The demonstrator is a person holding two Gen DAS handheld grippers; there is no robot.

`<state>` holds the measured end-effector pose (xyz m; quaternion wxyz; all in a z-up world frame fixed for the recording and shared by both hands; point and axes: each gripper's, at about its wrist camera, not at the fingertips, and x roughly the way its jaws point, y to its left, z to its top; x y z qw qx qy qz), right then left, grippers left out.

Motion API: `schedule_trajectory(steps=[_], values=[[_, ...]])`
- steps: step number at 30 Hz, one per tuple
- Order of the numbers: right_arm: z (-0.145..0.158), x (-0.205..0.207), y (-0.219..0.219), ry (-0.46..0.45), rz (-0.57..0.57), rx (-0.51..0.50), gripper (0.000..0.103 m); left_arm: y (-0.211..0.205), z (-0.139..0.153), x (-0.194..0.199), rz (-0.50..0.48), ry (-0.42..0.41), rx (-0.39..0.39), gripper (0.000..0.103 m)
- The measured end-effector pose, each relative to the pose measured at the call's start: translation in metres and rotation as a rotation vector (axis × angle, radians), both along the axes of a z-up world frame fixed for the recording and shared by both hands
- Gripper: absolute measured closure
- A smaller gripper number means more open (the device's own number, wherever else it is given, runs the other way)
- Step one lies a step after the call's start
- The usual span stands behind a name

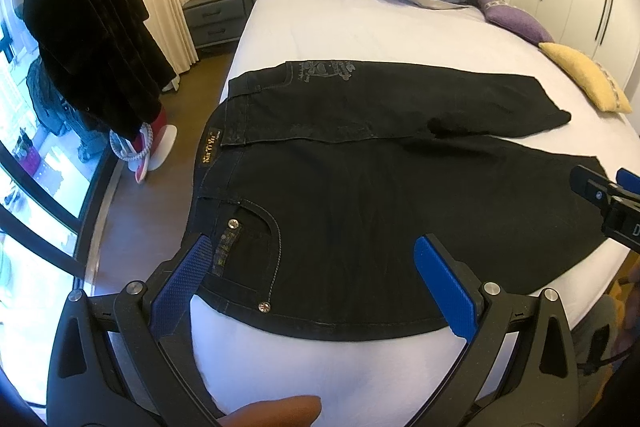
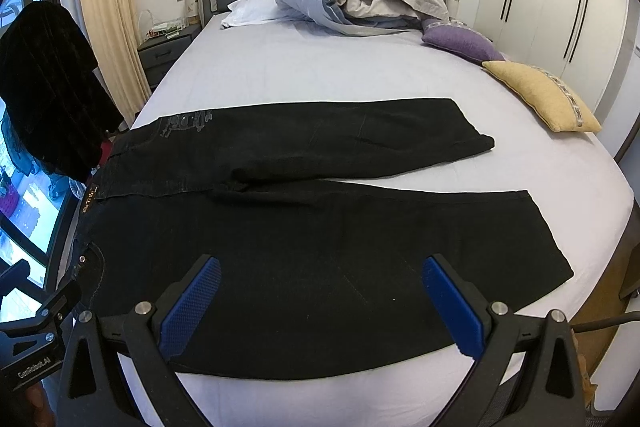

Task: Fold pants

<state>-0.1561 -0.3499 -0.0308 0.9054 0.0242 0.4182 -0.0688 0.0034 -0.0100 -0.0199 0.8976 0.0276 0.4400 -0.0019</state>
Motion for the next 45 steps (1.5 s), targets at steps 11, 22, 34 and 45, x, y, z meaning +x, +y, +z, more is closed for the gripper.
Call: schedule_trajectory(steps=[11, 22, 34, 45], values=[[0.007, 0.056, -0.020, -0.006, 0.378, 0.022, 0.000, 0.020, -0.003, 0.082, -0.135, 0.045, -0.034, 0.000], [-0.005, 0.234, -0.030, 0.179, 0.921, -0.095, 0.013, 0.037, -0.011, 0.293, -0.491, 0.123, -0.092, 0.000], [-0.059, 0.405, -0.029, 0.307, 1.081, 0.131, 0.024, 0.041, -0.088, 0.439, -0.828, 0.367, 0.043, 0.011], [-0.116, 0.446, 0.015, 0.457, 1.157, 0.125, 0.040, 0.058, -0.124, 0.466, -0.836, 0.463, -0.067, 0.024]])
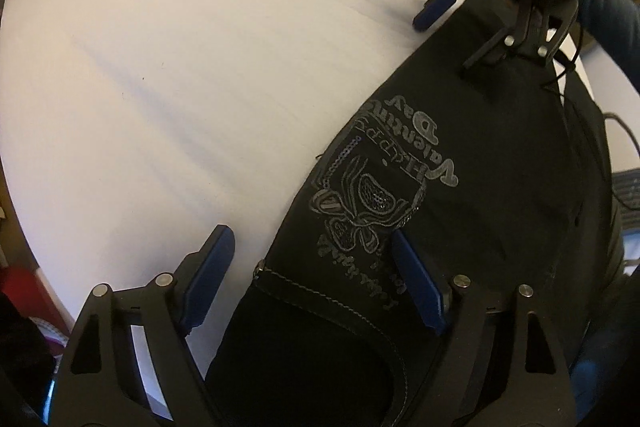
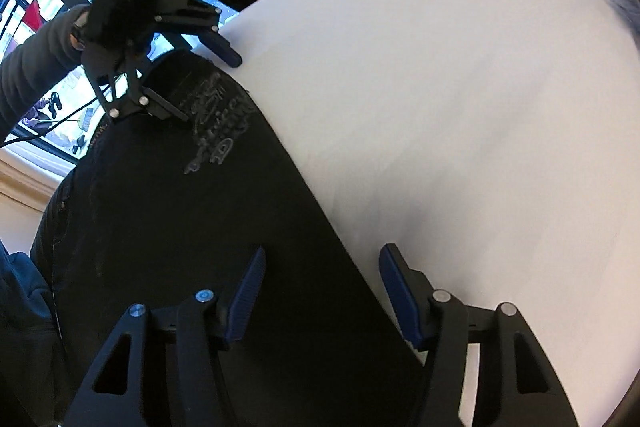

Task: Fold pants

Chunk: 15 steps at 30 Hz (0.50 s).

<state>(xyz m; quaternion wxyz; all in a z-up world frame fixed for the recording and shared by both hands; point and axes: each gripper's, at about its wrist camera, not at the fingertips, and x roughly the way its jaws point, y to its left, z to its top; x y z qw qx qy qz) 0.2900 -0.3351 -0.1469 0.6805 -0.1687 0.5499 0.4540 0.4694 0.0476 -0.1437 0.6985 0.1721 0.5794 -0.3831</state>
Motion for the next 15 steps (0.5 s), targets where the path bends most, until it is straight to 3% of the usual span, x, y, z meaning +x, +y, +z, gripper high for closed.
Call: schedule_trajectory(steps=[1, 3, 4, 5, 8, 11, 15], values=[[0.001, 0.002, 0.002, 0.000, 0.003, -0.001, 0.041, -0.002, 0.000, -0.001, 0.002, -0.003, -0.004, 0.029], [0.003, 0.006, 0.008, 0.011, 0.019, -0.008, 0.045, -0.014, -0.004, -0.015, 0.002, -0.003, -0.021, 0.048], [0.004, 0.004, 0.013, 0.010, 0.042, -0.023, 0.050, -0.014, -0.002, -0.020, -0.004, -0.005, -0.030, 0.072], [0.003, 0.000, 0.015, 0.007, 0.061, -0.036, 0.051, -0.014, 0.001, -0.025, -0.013, 0.004, -0.043, 0.086], [0.007, -0.002, 0.024, 0.011, 0.104, -0.054, 0.056, -0.027, 0.007, -0.041, -0.071, -0.068, -0.018, 0.094], [0.005, 0.003, 0.032, 0.030, 0.109, -0.060, 0.056, -0.032, 0.023, -0.063, -0.119, -0.180, -0.030, 0.095], [0.001, 0.012, 0.033, 0.053, 0.109, -0.069, 0.063, -0.026, 0.038, -0.081, -0.131, -0.243, -0.054, 0.095]])
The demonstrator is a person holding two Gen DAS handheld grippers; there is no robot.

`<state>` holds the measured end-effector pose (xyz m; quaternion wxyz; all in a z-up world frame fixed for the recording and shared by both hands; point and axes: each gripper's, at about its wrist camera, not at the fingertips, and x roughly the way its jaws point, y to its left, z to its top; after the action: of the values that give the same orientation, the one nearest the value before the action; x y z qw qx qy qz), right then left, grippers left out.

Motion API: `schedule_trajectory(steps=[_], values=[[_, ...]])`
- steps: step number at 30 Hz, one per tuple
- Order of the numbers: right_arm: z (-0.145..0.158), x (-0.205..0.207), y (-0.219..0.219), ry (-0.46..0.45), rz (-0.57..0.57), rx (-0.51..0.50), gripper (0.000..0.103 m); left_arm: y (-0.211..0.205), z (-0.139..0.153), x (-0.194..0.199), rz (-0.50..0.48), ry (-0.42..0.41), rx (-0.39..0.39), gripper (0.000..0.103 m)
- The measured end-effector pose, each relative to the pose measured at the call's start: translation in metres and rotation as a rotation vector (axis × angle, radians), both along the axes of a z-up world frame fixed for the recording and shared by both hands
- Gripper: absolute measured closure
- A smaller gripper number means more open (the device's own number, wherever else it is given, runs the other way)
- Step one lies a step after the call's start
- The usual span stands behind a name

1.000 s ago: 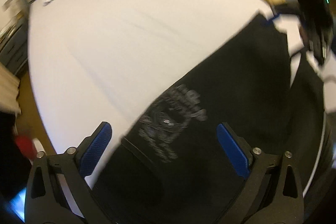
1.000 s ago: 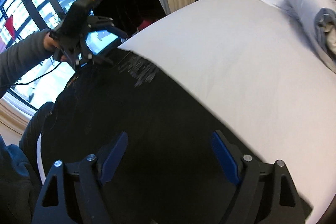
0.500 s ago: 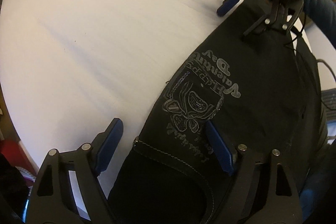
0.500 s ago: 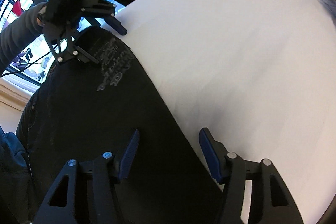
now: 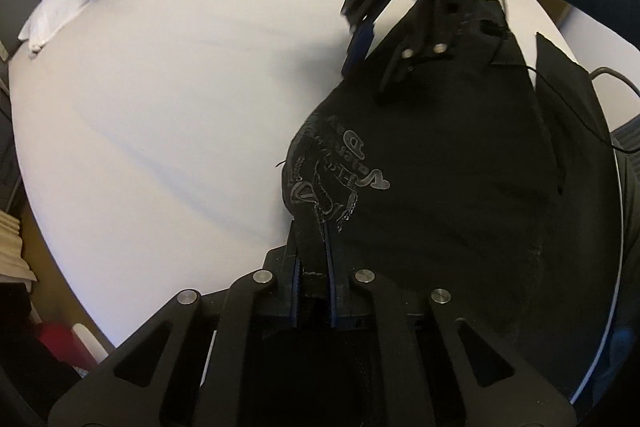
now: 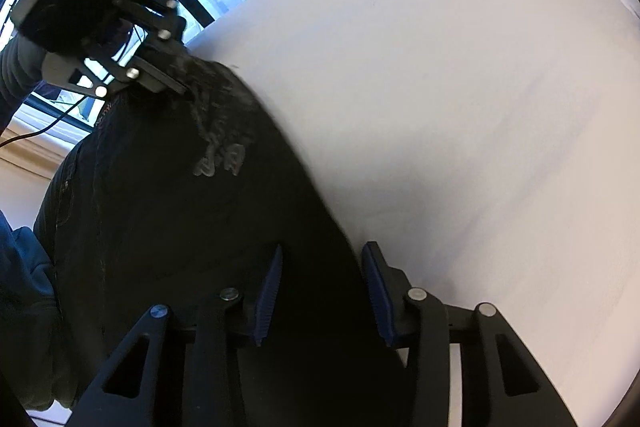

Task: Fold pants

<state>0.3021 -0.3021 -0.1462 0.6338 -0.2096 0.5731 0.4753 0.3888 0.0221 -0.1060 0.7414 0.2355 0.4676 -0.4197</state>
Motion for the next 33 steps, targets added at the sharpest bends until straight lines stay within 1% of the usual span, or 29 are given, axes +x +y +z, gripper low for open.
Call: schedule_trajectory(steps=[3, 4, 6, 7, 8, 10, 13, 18, 20, 23, 25, 27, 29, 31, 32, 33], values=[[-0.001, 0.008, -0.003, 0.033, -0.030, 0.013, 0.064, 0.000, 0.004, -0.016, -0.024, -0.042, -0.007, 0.095], [-0.001, 0.008, -0.003, 0.037, -0.033, 0.015, 0.064, -0.004, 0.007, -0.019, -0.033, -0.062, -0.005, 0.095], [0.000, 0.006, -0.001, 0.029, -0.023, 0.011, 0.065, -0.013, 0.010, -0.019, -0.036, -0.070, 0.003, 0.095], [0.001, 0.006, 0.000, 0.029, -0.022, 0.009, 0.068, -0.008, 0.011, -0.015, -0.036, -0.071, 0.010, 0.095], [0.000, 0.005, 0.002, 0.029, -0.021, 0.008, 0.076, 0.006, 0.018, -0.010, -0.033, -0.069, 0.018, 0.095], [0.001, 0.003, 0.005, 0.008, -0.011, -0.009, 0.091, 0.005, 0.015, -0.010, -0.028, -0.077, 0.048, 0.095], [0.007, -0.010, 0.009, -0.045, -0.004, -0.038, 0.098, -0.002, 0.009, -0.010, -0.017, -0.083, 0.072, 0.095], [0.030, -0.036, 0.014, -0.176, -0.042, -0.062, 0.099, -0.010, 0.010, -0.015, 0.019, -0.100, 0.075, 0.095], [0.038, -0.052, 0.018, -0.216, -0.072, -0.064, 0.099, -0.009, 0.017, -0.021, 0.041, -0.114, 0.075, 0.095], [0.045, -0.078, 0.021, -0.251, -0.151, -0.058, 0.099, -0.011, 0.027, -0.035, 0.055, -0.147, 0.084, 0.095], [0.047, -0.097, 0.023, -0.254, -0.212, -0.043, 0.099, -0.018, 0.036, -0.054, 0.045, -0.187, 0.101, 0.095], [0.049, -0.107, 0.016, -0.227, -0.321, -0.003, 0.099, -0.019, 0.043, -0.071, 0.036, -0.215, 0.110, 0.095], [0.049, -0.121, 0.003, -0.166, -0.487, 0.066, 0.099, -0.021, 0.047, -0.086, 0.041, -0.238, 0.114, 0.095], [0.048, -0.132, -0.010, -0.110, -0.640, 0.161, 0.099, -0.025, 0.049, -0.106, 0.040, -0.263, 0.123, 0.095], [0.046, -0.135, -0.018, -0.085, -0.699, 0.198, 0.099, -0.028, 0.049, -0.118, 0.036, -0.266, 0.122, 0.095], [0.044, -0.141, -0.027, -0.052, -0.777, 0.256, 0.099, -0.024, 0.051, -0.122, 0.038, -0.266, 0.120, 0.095]])
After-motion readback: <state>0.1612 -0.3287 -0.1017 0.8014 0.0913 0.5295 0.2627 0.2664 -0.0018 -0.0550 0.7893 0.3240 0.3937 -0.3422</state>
